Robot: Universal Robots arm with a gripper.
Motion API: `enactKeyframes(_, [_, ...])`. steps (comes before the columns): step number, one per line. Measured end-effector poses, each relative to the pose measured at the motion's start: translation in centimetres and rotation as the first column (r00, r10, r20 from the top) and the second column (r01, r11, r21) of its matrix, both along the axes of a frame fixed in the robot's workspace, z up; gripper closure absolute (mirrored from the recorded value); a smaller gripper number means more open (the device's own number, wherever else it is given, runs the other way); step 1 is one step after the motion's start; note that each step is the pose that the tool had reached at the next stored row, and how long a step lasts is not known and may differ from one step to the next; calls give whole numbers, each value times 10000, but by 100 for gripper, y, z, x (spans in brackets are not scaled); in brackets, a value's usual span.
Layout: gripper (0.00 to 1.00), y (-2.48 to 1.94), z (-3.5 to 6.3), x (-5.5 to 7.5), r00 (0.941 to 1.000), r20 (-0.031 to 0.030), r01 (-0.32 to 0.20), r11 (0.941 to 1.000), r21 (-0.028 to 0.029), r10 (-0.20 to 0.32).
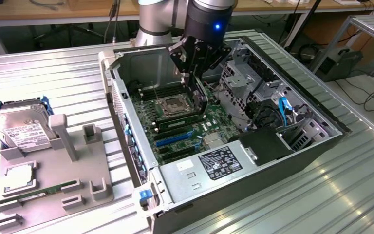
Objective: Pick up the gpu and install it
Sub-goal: 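Pick up the gpu and move the gpu toward the slot, then insert the gpu into the slot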
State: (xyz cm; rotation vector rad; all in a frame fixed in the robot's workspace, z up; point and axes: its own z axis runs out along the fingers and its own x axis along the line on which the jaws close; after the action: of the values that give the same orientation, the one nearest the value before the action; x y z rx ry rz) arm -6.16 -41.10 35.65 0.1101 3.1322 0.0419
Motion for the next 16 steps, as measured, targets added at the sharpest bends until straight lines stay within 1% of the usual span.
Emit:
enactKeyframes(1, [74, 10, -9, 11, 10000, 1, -1, 10000, 1, 1])
enactKeyframes(3, [74, 45, -30, 42, 10000, 0, -6, 10000, 0, 6])
enactKeyframes(5, [74, 61, -39, 55, 10000, 1, -8, 10000, 1, 8])
enactKeyframes(16, [74, 63, -39, 67, 10000, 0, -13, 10000, 0, 13])
